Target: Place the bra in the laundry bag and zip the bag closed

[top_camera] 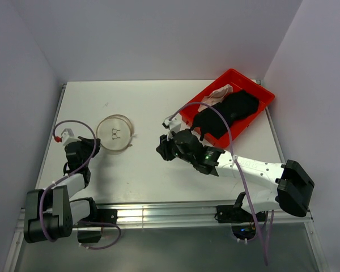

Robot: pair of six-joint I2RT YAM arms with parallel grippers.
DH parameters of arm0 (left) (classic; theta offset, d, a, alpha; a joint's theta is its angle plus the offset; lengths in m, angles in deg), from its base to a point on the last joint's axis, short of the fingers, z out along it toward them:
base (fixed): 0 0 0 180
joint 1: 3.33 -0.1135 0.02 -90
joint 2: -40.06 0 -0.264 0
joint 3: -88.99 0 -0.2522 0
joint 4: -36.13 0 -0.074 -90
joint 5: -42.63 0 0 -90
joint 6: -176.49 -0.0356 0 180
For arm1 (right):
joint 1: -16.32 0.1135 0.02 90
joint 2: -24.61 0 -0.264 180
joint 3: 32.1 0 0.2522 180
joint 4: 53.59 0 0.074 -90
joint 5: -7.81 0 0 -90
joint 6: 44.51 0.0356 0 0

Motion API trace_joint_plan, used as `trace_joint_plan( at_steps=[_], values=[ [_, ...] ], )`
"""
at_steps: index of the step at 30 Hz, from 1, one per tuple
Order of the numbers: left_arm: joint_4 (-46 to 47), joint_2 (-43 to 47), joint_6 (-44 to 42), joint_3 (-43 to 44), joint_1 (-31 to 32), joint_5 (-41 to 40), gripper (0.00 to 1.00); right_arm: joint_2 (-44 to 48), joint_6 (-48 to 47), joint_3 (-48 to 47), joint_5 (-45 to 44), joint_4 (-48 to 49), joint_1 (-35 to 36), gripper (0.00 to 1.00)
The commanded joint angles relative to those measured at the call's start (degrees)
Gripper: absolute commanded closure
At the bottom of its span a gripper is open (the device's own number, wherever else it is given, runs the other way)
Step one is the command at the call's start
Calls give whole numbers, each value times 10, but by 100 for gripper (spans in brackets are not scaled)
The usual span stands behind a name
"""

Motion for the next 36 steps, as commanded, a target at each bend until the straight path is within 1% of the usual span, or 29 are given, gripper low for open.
trace_joint_plan(
  at_steps=[1,5,7,9,11,12,13,14,15,16,17,18,19,20,23,24,25,26,27,28,30,31,33,34,36],
  values=[
    [35,20,-8,4,-2,10,100,2,0,-10,-1,15,-4,70],
    [28,54,-8,-4,-1,29,100,-1,2,-13,2,15,-4,69],
    [9,92,-12,-8,7,30,100,-2,4,-13,4,17,-4,69],
    [-10,135,-20,-5,23,13,100,-2,6,-14,4,18,-4,70],
    [-41,160,-37,0,65,-18,100,-4,9,-14,4,21,-4,70],
    [-53,182,-45,10,109,-32,100,-4,13,-14,3,22,-4,70],
    [-67,192,-56,15,132,-44,100,-4,15,-14,1,23,-4,70],
    [-89,200,-72,21,152,-54,100,-4,21,-15,-2,23,-5,70],
    [-97,209,-79,32,174,-86,100,-4,24,-14,-7,24,-4,70],
    [-104,209,-87,39,214,-96,100,-2,28,-15,-12,25,-4,70],
    [-111,208,-101,45,232,-107,100,-1,36,-15,-20,24,-4,70],
    [-119,201,-106,55,270,-132,100,1,41,-14,-27,24,-4,70],
    [-119,195,-111,59,288,-138,100,5,45,-12,-37,27,-4,70],
    [-117,177,-124,68,321,-156,100,8,53,-8,-44,26,-4,70],
    [-111,138,-145,85,370,-184,100,23,70,-1,-78,24,-4,70],
    [-105,107,-148,91,405,-194,100,34,73,7,-88,24,-4,70],
    [-100,91,-152,97,421,-208,99,40,78,11,-107,25,-4,70],
    [-95,74,-159,111,435,-210,96,47,85,15,-117,24,-4,70],
    [-92,41,-163,120,464,-213,92,54,87,26,-125,25,-4,70],
    [-92,26,-167,132,479,-217,80,67,87,31,-133,28,-4,69],
    [-93,-7,-168,161,507,-225,66,79,91,43,-151,28,-4,70],
    [-99,-13,-168,170,514,-226,56,87,92,46,-156,26,-5,70],
    [-107,-15,-162,191,518,-226,51,90,93,49,-164,22,-7,70],
    [-128,-11,-159,196,518,-231,48,87,94,50,-165,16,-8,70],
    [-155,5,-150,213,518,-268,48,77,94,50,-164,16,-11,69]
  ],
)
